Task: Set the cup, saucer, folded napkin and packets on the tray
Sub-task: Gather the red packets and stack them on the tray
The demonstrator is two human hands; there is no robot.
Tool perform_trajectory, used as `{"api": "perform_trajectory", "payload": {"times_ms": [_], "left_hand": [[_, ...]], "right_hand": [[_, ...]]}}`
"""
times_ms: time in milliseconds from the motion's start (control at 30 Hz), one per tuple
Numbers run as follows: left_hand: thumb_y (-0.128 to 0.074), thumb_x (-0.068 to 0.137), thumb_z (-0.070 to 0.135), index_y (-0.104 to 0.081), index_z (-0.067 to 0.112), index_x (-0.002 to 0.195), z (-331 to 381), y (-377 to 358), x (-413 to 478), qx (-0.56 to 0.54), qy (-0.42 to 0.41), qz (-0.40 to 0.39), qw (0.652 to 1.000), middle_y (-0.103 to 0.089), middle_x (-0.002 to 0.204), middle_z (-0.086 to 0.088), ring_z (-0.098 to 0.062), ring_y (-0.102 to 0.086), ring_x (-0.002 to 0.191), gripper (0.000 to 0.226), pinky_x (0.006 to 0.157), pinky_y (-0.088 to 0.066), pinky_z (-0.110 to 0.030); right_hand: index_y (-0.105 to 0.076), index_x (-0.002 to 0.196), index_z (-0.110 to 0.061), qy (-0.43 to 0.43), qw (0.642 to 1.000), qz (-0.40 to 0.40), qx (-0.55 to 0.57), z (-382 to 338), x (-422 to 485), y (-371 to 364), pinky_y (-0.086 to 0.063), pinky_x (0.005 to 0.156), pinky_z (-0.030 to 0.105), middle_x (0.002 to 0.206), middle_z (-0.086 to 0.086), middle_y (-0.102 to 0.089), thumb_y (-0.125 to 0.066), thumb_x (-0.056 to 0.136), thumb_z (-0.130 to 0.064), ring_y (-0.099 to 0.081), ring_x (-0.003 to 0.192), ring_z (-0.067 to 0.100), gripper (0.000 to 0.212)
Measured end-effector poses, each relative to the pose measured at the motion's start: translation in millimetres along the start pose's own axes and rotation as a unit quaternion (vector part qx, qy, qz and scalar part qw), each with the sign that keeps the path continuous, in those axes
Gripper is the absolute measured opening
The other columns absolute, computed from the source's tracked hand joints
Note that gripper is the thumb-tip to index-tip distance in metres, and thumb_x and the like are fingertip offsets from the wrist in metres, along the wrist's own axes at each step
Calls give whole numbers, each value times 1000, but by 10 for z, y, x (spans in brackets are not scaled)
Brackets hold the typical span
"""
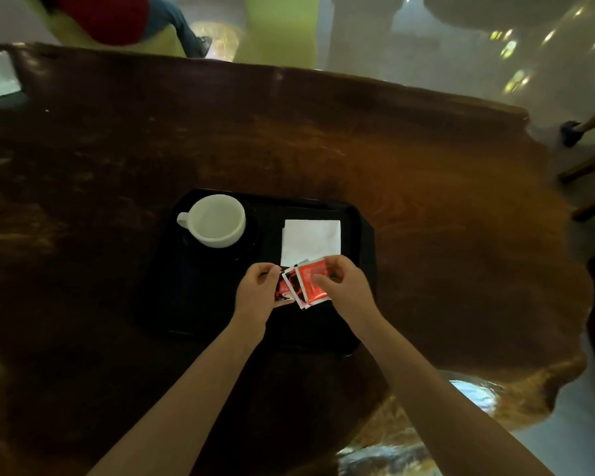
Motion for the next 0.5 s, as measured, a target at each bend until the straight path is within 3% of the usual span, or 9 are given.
{"api": "perform_trajectory", "payload": {"times_ms": [167,300,400,500], "left_hand": [[-48,94,21,-54,20,96,-75,158,42,25,-14,26,999,-61,92,0,-18,-64,88,6,82,-56,-39],[-46,95,23,-53,17,99,-74,287,33,36,-25,43,998,-62,94,-2,-16,-63,86,11,78,-52,-32],[-45,95,25,-52,18,99,-60,425,15,42,-51,63,996,-60,91,-1,-13,-60,83,10,71,-49,-25],[-45,95,26,-52,19,96,-75,557,6,56,-62,74,994,-61,92,-3,-16,-61,85,9,74,-50,-29]], "right_hand": [[-54,108,-16,6,999,36,-4,-23,-31,-80,-50,81,17,100,-5,-60,-60,88,-12,-61,93,9,21],[-51,108,-16,2,999,35,13,-103,-109,-194,-49,62,7,95,-9,-59,-59,89,-12,-61,82,2,20],[-51,106,-18,-15,999,13,36,-127,-169,-328,-49,56,5,95,-8,-62,-58,90,-14,-63,78,-1,17],[-50,103,-21,-24,999,-11,37,-177,-217,-455,-48,54,7,95,-9,-63,-57,91,-18,-64,78,0,15]]}}
Point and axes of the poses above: each hand's wrist, its own x-axis towards the middle knuckle, its own y-axis out of the back of the hand, z = x × y, the point moved 5 cm from there along x, towards the middle knuckle
